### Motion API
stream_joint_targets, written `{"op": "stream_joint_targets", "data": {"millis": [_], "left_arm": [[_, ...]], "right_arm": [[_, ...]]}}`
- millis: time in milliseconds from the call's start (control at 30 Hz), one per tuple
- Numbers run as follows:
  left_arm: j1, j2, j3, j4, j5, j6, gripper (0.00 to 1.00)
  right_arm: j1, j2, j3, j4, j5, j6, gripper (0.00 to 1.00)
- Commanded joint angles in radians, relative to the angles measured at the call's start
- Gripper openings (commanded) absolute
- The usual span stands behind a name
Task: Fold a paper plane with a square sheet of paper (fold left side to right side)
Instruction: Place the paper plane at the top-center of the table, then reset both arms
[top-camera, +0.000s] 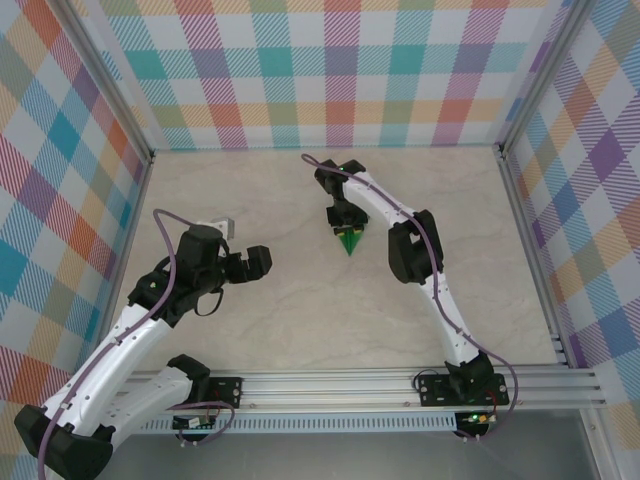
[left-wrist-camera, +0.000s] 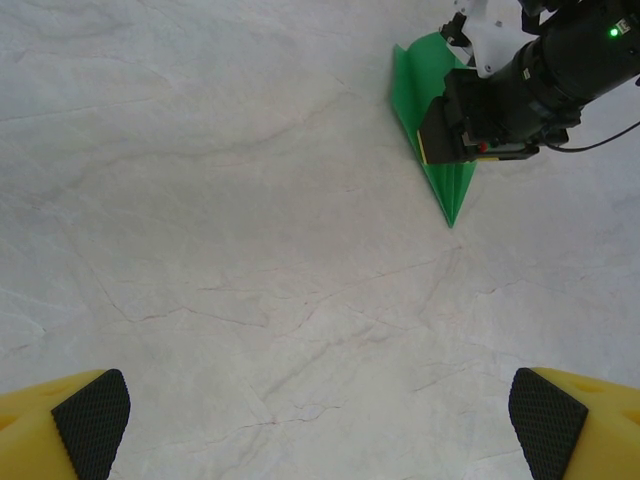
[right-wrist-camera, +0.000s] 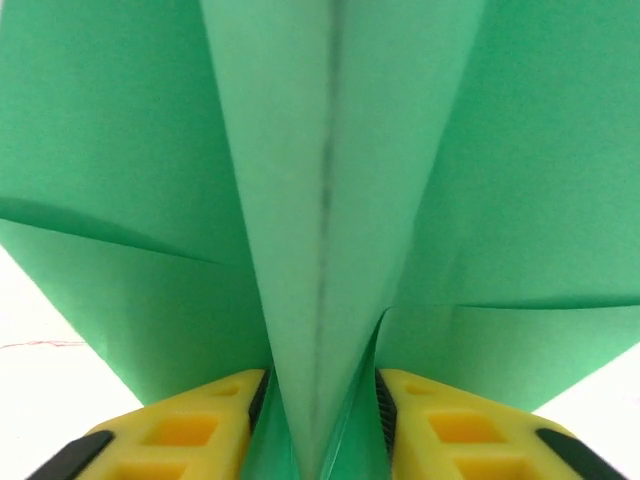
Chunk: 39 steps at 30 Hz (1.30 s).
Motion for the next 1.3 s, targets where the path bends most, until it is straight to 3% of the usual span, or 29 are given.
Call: {"op": "stream_joint_targets", "data": {"millis": [0,233,400,567,733,800,900,1000,1267], "left_arm": [[-0.005,0.005,0.002,-0.007,0.016,0.013,1.0],[-0.005,0.028,0.031,-0.02,-0.021,-0.008,1.0],[-0.002,0.042,0.052,-0.035,-0.138,-0.015,1.0],[0.047,0.036,0.035,0.024,-0.272,-0.002,1.0],[0.19,0.038,-0.037,0.163,-0.391,0.037,1.0],[0.24,0.048,-0.082,0.239,-0.461,0.064,1.0],[0.3,0.071,-0.15,0.347,-0.566,0.087,1.0],[0.336,0.08,-0.242,0.511,-0.602,0.168,1.0],[0.376,0.142,-0.416,0.803,-0.528,0.262,1.0]], "right_arm": [[0.016,-0.109,-0.006,-0.041,0.039,-0.01,0.4],[0.037,-0.348,-0.153,-0.04,0.1,-0.017,0.49],[0.047,-0.663,-0.44,0.067,0.153,-0.018,0.54],[0.039,-1.058,-0.856,0.275,0.199,-0.035,0.7],[-0.042,-1.38,-1.25,0.515,0.203,-0.077,0.99],[-0.094,-1.457,-1.365,0.595,0.201,-0.097,1.0],[-0.196,-1.524,-1.503,0.713,0.204,-0.128,1.0],[-0.301,-1.546,-1.635,0.867,0.203,-0.164,1.0],[-0.386,-1.418,-1.934,1.497,0.216,-0.301,1.0]]}}
